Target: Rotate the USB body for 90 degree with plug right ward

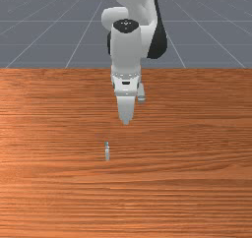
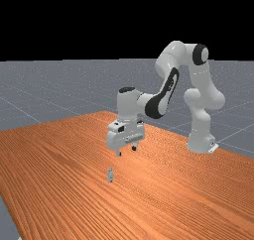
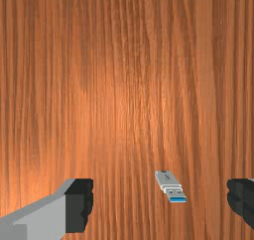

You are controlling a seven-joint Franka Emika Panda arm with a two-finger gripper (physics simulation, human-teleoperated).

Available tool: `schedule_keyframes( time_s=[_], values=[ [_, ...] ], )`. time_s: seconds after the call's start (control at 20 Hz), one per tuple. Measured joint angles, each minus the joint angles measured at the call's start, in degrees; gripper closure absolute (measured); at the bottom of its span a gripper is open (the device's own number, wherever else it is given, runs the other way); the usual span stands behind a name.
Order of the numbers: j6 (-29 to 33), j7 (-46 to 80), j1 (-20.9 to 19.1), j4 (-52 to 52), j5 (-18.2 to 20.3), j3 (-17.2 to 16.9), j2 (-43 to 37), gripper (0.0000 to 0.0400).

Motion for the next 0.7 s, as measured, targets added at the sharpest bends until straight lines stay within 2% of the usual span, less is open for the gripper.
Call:
schedule_keyframes(
  time_s=[0.05,0.1,0.15,0.2,0.25,0.3,0.35,0.5,0.6,0.7],
  values=[
    [0.00,0.00,0.00,0.00,0.00,0.00,0.00,0.0157],
    [0.00,0.00,0.00,0.00,0.00,0.00,0.00,0.0252],
    [0.00,0.00,0.00,0.00,0.00,0.00,0.00,0.0310],
    [0.00,0.00,0.00,0.00,0.00,0.00,0.00,0.0346],
    [0.00,0.00,0.00,0.00,0.00,0.00,0.00,0.0367],
    [2.93,0.00,0.01,0.58,-0.02,0.01,2.28,0.0380],
    [5.38,0.00,0.01,0.58,-0.02,0.01,4.93,0.0388],
    [6.54,-2.00,-0.55,0.08,-0.03,0.31,6.66,0.0397],
    [6.34,-5.50,-2.91,0.47,0.33,-0.01,6.92,0.0399],
    [5.10,-13.38,-8.17,3.24,1.06,-0.59,8.47,0.0400]
  ],
)
